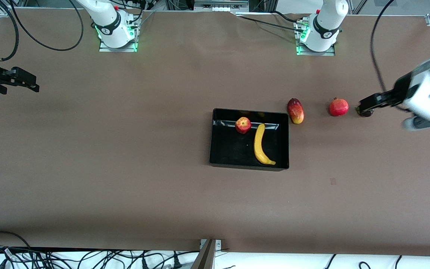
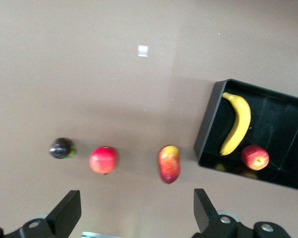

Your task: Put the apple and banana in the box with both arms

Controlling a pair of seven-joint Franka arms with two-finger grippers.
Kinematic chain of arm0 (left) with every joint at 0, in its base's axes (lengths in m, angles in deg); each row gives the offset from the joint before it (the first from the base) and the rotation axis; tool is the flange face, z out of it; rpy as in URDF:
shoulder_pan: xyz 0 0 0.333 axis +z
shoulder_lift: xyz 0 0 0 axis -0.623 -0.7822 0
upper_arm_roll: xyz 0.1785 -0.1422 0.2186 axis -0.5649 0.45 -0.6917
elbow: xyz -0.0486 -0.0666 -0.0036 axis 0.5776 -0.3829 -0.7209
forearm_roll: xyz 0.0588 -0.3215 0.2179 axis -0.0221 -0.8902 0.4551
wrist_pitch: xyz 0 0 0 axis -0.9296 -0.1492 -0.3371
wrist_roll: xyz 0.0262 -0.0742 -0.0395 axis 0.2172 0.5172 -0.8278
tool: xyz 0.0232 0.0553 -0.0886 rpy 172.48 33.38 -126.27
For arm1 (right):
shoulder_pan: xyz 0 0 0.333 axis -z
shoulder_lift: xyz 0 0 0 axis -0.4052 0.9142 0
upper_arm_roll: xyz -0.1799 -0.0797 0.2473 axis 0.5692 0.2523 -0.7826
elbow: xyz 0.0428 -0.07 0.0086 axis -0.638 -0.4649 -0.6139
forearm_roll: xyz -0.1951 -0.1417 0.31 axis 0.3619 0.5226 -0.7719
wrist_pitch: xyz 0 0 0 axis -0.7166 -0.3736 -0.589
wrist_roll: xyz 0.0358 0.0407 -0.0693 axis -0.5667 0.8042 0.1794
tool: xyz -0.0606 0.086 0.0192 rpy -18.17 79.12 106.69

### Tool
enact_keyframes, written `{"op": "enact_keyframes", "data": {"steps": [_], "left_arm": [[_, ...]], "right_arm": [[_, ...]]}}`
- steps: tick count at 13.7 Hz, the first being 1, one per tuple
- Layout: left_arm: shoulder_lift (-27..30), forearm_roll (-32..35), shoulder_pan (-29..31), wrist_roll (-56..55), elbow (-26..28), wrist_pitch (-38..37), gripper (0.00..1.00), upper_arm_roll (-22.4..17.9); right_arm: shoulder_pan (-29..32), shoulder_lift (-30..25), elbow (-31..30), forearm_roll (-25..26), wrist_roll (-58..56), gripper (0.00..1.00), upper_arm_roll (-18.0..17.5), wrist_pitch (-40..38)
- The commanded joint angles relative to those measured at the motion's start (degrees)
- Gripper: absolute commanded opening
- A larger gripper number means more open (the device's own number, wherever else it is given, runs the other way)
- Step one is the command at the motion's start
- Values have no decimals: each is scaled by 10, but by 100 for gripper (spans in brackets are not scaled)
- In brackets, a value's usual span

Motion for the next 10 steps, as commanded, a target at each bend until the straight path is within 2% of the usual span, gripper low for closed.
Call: {"op": "enact_keyframes", "data": {"steps": [1,4,7,10], "left_arm": [[84,-11,-21,55,70,-13,100,-45],[127,-3,-26,64,105,-10,100,-54],[128,8,-37,63,103,11,100,-70],[121,28,-39,63,98,37,100,-69]], "right_arm": [[5,-6,-6,4,-2,100,-2,-3],[5,-6,-6,4,-1,100,-3,-4],[5,-6,-5,4,-3,100,-2,-7],[4,-7,-5,3,0,100,-6,-7]]}}
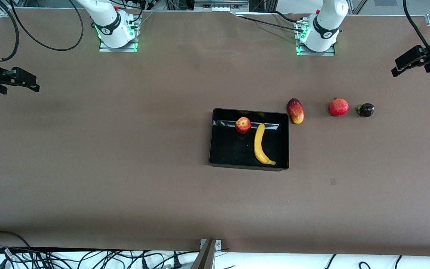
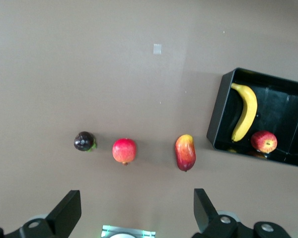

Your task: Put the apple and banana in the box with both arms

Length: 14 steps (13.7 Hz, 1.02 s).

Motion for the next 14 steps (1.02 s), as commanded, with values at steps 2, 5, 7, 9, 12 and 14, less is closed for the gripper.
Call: {"op": "enact_keyframes", "data": {"steps": [2,5,7,9,12,14], "left_arm": [[-2,31,-14,11,7,28,100,-7],[-10,30,-16,11,7,50,100,-7],[-8,10,-16,8,8,56,100,-7],[-3,-17,-16,3,7,51,100,-5],[-2,-27,-17,9,7,46,100,-3],[-2,-22,-17,23,6,34,100,-3]], "right_arm": [[4,-7,-5,3,-1,100,-3,-7],[4,-7,-6,2,0,100,-3,-7],[5,-6,-6,1,0,100,-2,-6],[5,-6,-5,-22,0,100,1,-2],[5,-7,-5,-25,0,100,2,-4],[5,-7,-5,-25,0,100,6,-5]]}}
